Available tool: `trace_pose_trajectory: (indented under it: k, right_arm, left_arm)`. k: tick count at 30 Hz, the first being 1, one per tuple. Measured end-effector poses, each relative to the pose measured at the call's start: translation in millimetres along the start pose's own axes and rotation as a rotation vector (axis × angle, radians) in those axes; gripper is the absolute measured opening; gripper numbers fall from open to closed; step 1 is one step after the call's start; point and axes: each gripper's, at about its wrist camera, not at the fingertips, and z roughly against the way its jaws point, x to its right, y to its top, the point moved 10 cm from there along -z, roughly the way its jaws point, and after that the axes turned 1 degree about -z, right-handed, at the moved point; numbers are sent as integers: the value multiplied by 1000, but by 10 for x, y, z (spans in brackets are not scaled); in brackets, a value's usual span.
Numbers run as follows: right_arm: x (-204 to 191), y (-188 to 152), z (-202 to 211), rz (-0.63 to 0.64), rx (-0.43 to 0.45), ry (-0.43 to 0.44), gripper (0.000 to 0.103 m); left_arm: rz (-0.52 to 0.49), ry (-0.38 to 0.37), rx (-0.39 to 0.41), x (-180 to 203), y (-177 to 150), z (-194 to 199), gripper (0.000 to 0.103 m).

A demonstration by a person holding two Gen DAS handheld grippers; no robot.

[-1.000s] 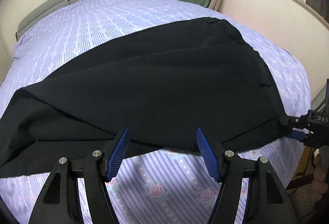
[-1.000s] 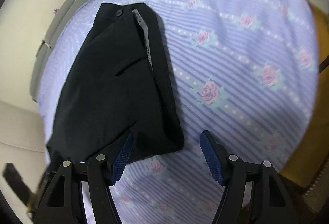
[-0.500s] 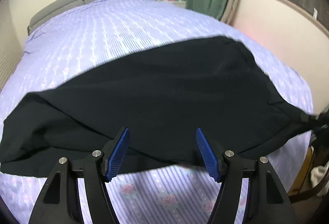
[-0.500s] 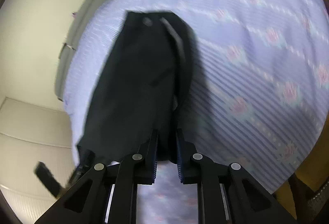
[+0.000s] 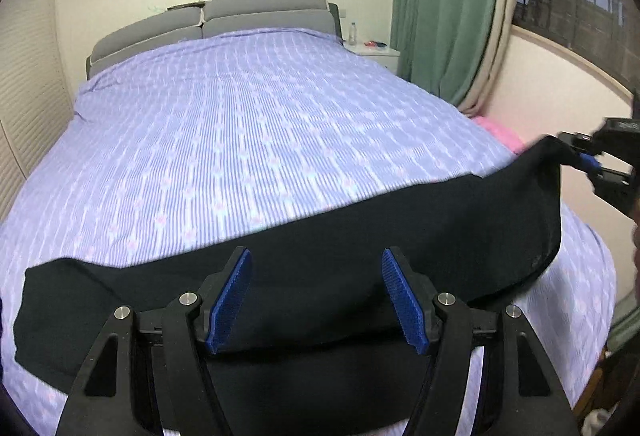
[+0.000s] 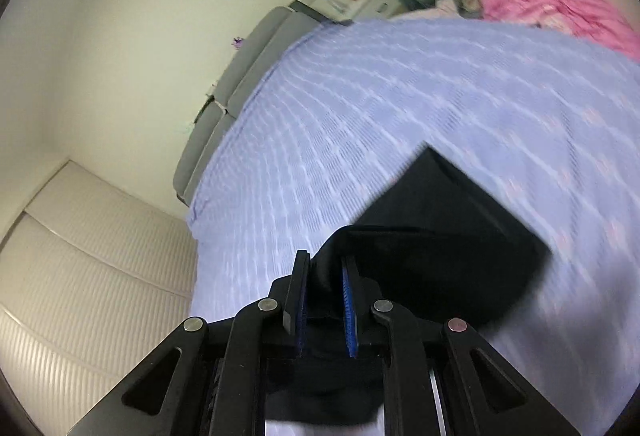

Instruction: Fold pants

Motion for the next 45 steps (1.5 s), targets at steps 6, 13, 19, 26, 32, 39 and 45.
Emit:
trace_pose_trajectory:
  k: [6, 13, 19, 26, 32, 39, 45]
  right_arm:
    - [257, 583, -722, -1, -50, -82, 16]
    - [904, 640, -1359, 4, -166, -245, 16]
    - [1130, 570, -1522, 39, -217, -319, 20]
    - [921, 547, -1323, 218, -186, -409, 69]
    - [486, 354, -812, 390, -85, -481, 74]
    - [-174, -528, -316, 548, 12, -510, 74]
    - [-640, -1667, -261, 625, 26, -513, 74]
  left_arm:
    - [18, 24, -5, 52, 297, -449, 67]
    - [41, 45, -62, 81, 200, -1011, 67]
    - [48, 73, -105, 11, 27, -1246, 67]
    - [71, 94, -113, -193, -51, -1164, 67]
    - [76, 101, -89, -459, -62, -911, 67]
    - [96, 126, -79, -1054, -361, -377, 69]
    - [57, 202, -89, -1801, -906, 125, 69]
